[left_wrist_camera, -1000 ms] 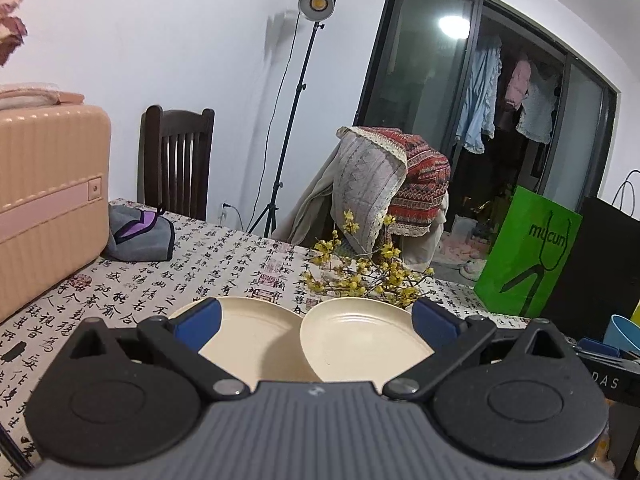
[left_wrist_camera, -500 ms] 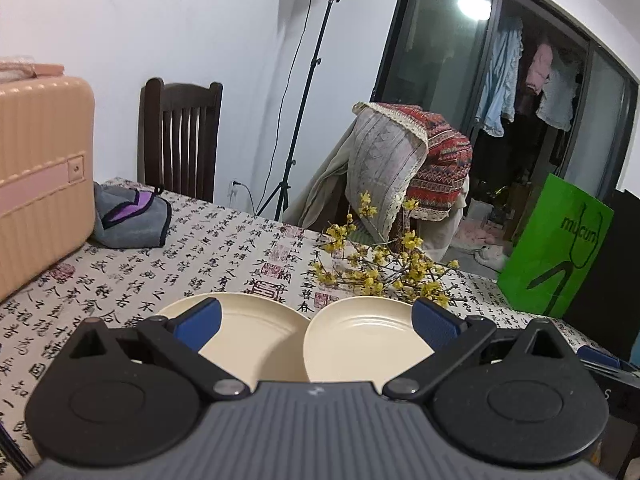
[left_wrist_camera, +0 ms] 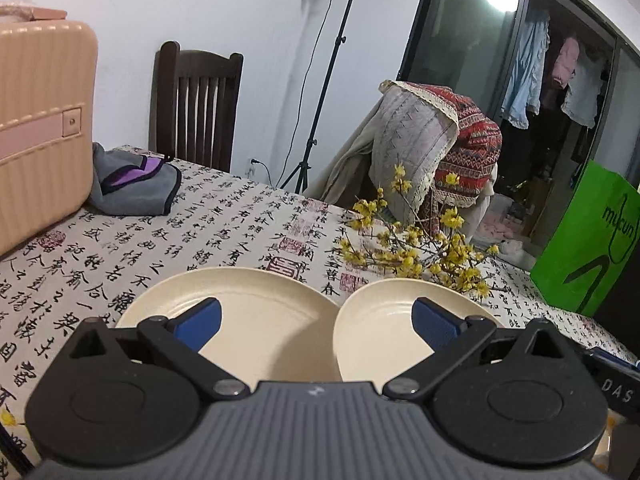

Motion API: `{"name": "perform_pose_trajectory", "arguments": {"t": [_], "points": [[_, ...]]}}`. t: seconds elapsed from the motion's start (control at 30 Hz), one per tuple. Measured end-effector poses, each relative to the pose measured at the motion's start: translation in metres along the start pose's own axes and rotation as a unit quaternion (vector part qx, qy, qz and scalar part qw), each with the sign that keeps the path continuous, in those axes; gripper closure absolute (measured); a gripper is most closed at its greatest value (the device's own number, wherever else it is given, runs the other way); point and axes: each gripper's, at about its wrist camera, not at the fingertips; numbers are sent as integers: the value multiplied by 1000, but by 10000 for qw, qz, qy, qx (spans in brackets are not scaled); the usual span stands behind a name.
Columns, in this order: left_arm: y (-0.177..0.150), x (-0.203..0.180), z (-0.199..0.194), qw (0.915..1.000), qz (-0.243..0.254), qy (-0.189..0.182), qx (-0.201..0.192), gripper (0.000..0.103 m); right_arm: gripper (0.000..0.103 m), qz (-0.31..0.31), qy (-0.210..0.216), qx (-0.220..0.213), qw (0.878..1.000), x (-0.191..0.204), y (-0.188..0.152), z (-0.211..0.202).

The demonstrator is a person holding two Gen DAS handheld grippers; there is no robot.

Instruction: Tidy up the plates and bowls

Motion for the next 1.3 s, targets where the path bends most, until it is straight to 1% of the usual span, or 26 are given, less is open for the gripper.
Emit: {"name": "perform_pose_trajectory", "arguments": {"t": [0.23, 0.43, 0.67, 0.73, 0.87, 0.97, 1.07, 1.13, 1.27, 1.3], "points": [[-3, 2, 8, 9999, -39, -19, 98, 0, 0, 76, 151, 125, 9998, -6, -5, 9], [-8, 1, 10, 10000, 15, 5, 50, 0, 0, 94, 181, 154, 9997, -8, -8, 12], [-11, -1, 16, 9999, 82, 24, 104, 0, 2, 171, 258, 224, 9993, -13, -9, 18], [-12, -1, 18, 9999, 82, 7, 128, 0, 4, 211, 307, 256, 9990, -15, -10, 20], [-14, -1, 20, 9998, 86, 20, 150, 0, 5, 256, 363, 309, 9985, -16, -11, 22], [-16, -1, 23, 9999, 47, 0, 155, 0, 9, 214, 379, 319, 9985, -14, -13, 23], [-16, 0, 24, 9999, 42, 18, 135, 0, 10, 176, 412, 332, 9984, -12, -14, 23], [-17, 0, 24, 9999, 36, 14, 131, 0, 15, 172, 438, 342, 9983, -12, -14, 23], [-17, 1, 24, 9999, -20, -48, 114, 4, 17, 278, 568, 387, 9972, -14, -15, 25], [-17, 1, 24, 9999, -32, -64, 107, 5, 19, 309, 588, 401, 9970, -15, -15, 25]]}}
Point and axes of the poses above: each gripper's, at about its wrist camera, not at the fingertips, and z roughly the way its jaws point, x to its left, y to its top, and after that the axes turned 14 degrees about x, right-handed
